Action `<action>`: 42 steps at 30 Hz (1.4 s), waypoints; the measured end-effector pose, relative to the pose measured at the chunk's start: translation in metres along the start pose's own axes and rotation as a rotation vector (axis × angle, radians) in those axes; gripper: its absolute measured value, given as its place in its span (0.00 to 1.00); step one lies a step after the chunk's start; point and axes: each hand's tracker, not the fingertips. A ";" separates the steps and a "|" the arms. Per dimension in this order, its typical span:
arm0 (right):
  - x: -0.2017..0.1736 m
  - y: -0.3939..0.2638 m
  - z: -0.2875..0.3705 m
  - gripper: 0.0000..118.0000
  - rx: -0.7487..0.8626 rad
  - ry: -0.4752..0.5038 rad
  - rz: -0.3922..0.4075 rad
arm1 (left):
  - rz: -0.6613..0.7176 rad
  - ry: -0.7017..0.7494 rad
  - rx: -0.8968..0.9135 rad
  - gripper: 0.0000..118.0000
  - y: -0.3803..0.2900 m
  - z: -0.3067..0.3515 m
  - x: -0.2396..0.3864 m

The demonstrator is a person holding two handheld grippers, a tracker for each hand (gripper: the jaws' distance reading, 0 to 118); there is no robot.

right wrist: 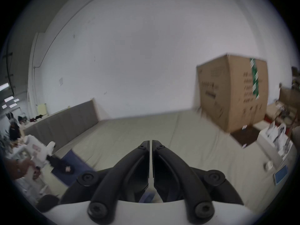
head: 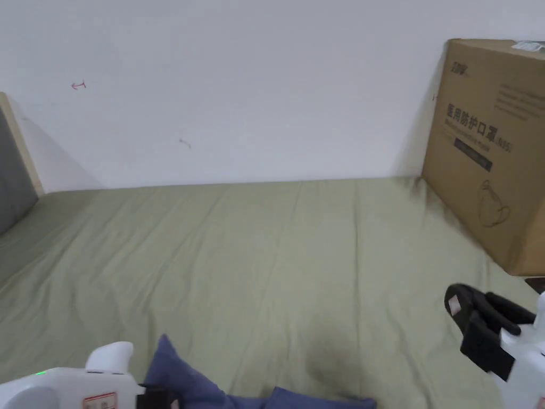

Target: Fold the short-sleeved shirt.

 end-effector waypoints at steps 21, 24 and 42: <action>0.042 -0.014 -0.026 0.03 -0.002 -0.149 -0.011 | -0.052 -0.236 -0.146 0.88 -0.001 -0.108 0.109; 0.048 -0.017 -0.039 0.03 -0.013 -0.204 0.022 | -0.121 -0.104 -0.070 0.86 -0.003 -0.087 0.109; 0.069 -0.016 -0.061 0.03 -0.083 -0.175 0.090 | -0.220 0.022 -0.317 0.04 -0.059 -0.194 0.155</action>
